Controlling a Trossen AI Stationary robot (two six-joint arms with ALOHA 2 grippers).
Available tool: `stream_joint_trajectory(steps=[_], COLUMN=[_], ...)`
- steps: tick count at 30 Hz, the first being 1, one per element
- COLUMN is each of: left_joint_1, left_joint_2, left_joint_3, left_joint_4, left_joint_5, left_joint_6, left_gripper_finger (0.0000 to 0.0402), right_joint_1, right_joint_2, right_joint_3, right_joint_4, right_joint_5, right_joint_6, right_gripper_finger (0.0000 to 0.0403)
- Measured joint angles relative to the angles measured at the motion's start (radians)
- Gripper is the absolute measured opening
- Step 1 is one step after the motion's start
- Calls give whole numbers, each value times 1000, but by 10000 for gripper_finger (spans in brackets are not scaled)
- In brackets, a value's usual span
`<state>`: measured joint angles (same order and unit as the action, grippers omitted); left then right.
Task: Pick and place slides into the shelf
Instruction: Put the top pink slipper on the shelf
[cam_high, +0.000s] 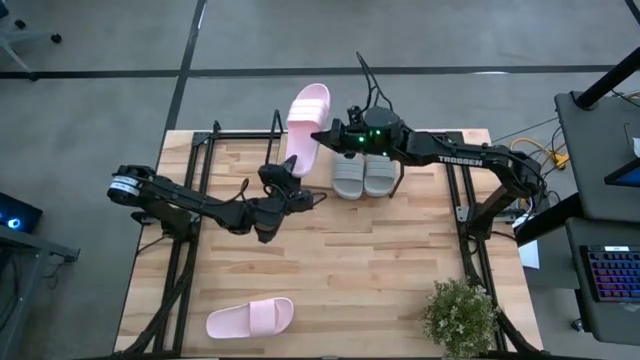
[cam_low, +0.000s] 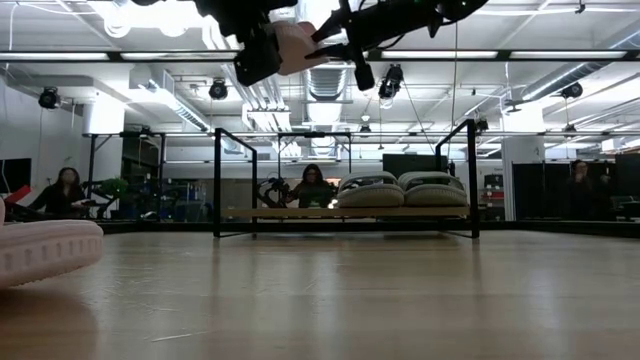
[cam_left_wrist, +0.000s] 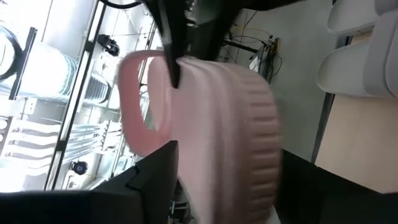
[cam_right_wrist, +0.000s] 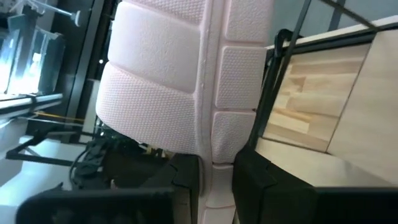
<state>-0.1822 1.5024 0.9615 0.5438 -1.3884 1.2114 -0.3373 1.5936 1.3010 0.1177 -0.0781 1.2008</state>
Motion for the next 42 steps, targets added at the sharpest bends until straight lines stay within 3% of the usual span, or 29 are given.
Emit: stream_joint_trajectory(steps=[3, 11, 22, 32, 42], left_joint_1=[0, 2, 12, 12, 12], left_joint_2=[0, 0, -1, -1, -1], left_joint_3=[5, 3, 21, 43, 53], left_joint_4=[5, 22, 22, 22, 21], left_joint_5=[6, 33, 35, 37, 38], left_joint_6=[-1, 4, 11, 46, 52], left_gripper_finger=[179, 45, 45, 45, 45], right_joint_1=[-1, -1, -2, -24, -36], right_joint_2=[0, 0, 0, -1, -1], right_joint_3=[0, 0, 0, 2, 2], right_joint_4=[-4, 3, 26, 30, 44], right_joint_5=[1, 0, 1, 11, 8], right_joint_6=[-3, -5, -40, -107, -144], right_gripper_finger=[53, 50, 50, 148, 160])
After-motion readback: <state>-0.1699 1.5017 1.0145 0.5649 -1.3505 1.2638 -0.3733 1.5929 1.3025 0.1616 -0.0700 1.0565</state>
